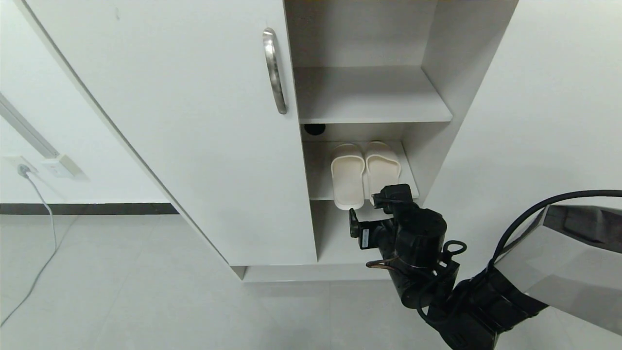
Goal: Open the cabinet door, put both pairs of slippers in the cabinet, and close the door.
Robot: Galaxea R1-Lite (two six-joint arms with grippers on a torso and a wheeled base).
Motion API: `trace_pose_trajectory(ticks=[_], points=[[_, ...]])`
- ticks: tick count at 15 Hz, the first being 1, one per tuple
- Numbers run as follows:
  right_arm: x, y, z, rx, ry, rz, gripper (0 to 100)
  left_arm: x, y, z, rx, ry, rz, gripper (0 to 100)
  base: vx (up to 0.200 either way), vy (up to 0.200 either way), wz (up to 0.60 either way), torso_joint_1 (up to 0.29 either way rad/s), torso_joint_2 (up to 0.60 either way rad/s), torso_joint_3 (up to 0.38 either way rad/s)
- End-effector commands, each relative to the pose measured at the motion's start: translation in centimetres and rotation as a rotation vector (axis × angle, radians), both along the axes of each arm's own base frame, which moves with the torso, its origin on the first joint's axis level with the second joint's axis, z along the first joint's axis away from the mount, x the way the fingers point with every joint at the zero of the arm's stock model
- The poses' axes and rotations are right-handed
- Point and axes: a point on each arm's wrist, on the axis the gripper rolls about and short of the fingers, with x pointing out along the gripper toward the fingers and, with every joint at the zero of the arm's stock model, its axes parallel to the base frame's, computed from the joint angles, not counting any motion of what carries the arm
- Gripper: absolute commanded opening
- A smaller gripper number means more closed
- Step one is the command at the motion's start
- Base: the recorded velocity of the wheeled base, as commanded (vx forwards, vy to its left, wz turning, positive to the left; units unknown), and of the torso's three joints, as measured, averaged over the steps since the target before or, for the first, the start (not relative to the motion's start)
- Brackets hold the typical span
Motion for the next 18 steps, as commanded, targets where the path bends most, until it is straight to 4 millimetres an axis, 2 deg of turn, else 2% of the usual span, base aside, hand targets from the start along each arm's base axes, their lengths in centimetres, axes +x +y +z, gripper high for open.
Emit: trace_pose_trajectory(ticks=[1,18], points=[[-0.01,-0.02,0.08,0.002,-0.002,-0.001,100,0.00,0.00,0.00,-0.002,0.000,0.000,0,0.000,0.000,0.00,0.000,0.00,0.000],[-0.13,-0.05,-0.21,-0.014,0.006,0.002,100,0.00,0.00,0.00,-0.001,0.000,0.000,0,0.000,0.000,0.00,0.000,0.00,0.017]])
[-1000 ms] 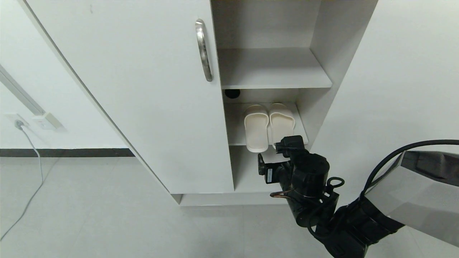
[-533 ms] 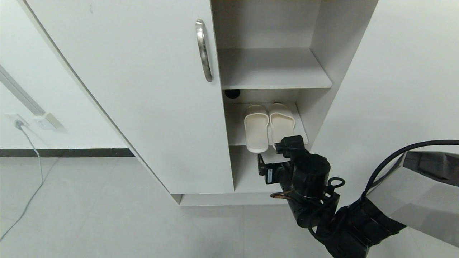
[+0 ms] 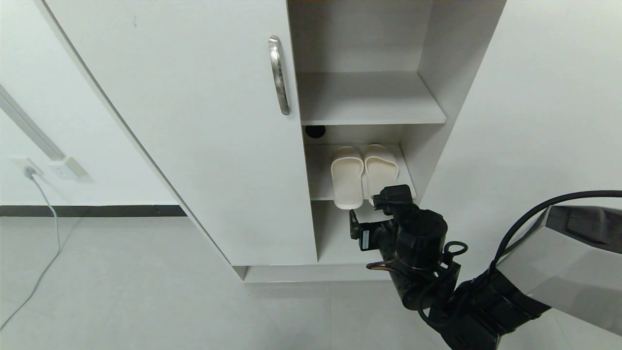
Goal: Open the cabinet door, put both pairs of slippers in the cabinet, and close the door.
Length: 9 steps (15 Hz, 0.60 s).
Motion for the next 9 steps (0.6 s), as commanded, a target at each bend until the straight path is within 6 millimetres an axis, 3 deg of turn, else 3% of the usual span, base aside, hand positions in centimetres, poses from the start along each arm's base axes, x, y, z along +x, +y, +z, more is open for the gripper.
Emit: trace_pose_trajectory(ticks=[1,9], points=[[0.01,0.03,-0.21,-0.004,0.004,0.000,100,0.00,0.00,0.00,0.001,0.000,0.000,0,0.000,0.000,0.00,0.002,-0.01,0.178],[-0.41,-0.30,-0.60,-0.019,0.019,0.013,100,0.00,-0.01,0.00,0.001,0.000,0.000,0,0.000,0.000,0.00,0.002,0.00,0.201]])
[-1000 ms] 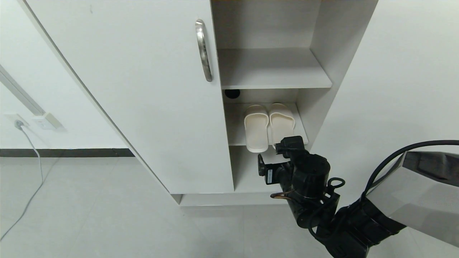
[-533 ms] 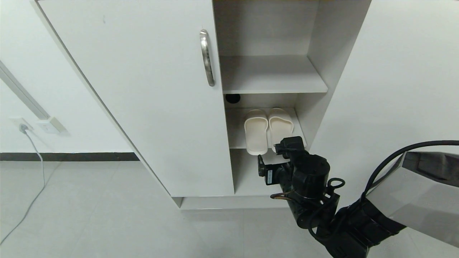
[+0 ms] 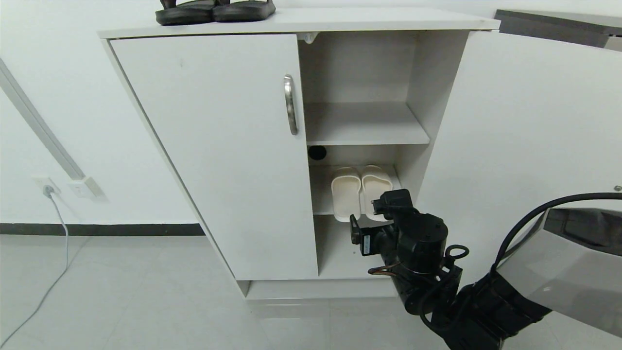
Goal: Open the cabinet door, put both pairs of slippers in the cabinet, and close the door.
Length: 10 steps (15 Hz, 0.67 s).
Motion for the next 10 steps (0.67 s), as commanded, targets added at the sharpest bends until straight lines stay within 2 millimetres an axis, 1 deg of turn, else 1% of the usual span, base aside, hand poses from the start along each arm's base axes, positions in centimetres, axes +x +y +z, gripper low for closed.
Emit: trace_pose_trajectory(ticks=[1,3,5,10], points=[[-0.1,-0.1,0.0,-0.004,0.002,0.000,100,0.0,0.0,0.0,0.000,0.000,0.000,0,0.000,0.000,0.00,-0.002,0.00,0.212],[-0.1,-0.4,-0.3,-0.014,0.010,-0.004,100,0.0,0.0,0.0,0.003,0.000,0.000,0,0.000,0.000,0.00,0.002,0.00,0.202],[-0.6,-0.8,-0.4,-0.025,0.020,0.030,100,0.0,0.0,0.0,0.004,0.001,0.000,0,0.000,0.000,0.00,0.000,0.00,0.124],[-0.5,-1.5,-0.4,-0.014,0.010,0.059,100,0.0,0.0,0.0,-0.002,0.000,0.002,0,0.000,0.000,0.00,0.000,0.00,0.000]])
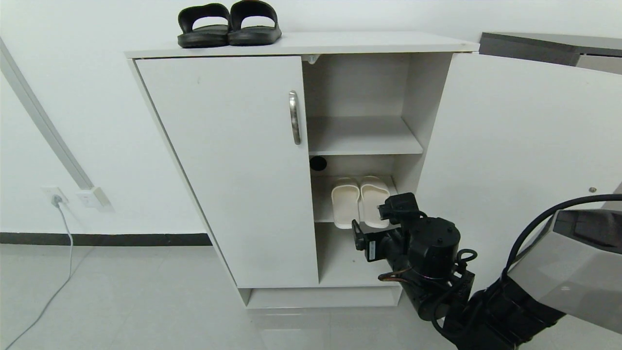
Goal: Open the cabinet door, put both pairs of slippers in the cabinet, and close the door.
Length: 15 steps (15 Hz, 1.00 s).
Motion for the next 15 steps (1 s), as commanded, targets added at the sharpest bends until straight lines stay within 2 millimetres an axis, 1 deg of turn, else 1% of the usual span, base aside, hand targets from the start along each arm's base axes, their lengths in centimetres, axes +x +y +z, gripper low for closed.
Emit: trace_pose_trajectory(ticks=[1,3,8,11,15], points=[[0.18,-0.50,-0.06,-0.002,-0.003,-0.006,100,0.00,0.00,0.01,0.000,-0.001,0.001,0,0.000,0.000,0.00,0.000,0.00,0.000],[0.42,-0.65,-0.15,-0.009,-0.014,-0.008,100,0.00,0.00,-0.01,0.000,0.001,0.001,0,0.000,0.000,0.00,0.000,0.00,0.000],[0.06,-1.04,-0.58,-0.024,-0.016,0.055,100,0.00,0.00,0.01,0.000,-0.001,0.001,0,0.000,0.000,0.00,0.000,0.00,0.000],[-0.03,-1.19,-0.91,-0.032,-0.007,0.056,100,0.00,0.00,-0.01,0.000,0.001,0.001,0,0.000,0.000,0.00,0.000,0.00,0.000],[-0.03,-1.17,-0.93,-0.027,-0.013,0.064,100,0.00,0.00,-0.01,0.000,0.001,-0.001,0,0.000,0.200,0.00,0.001,0.00,0.005]])
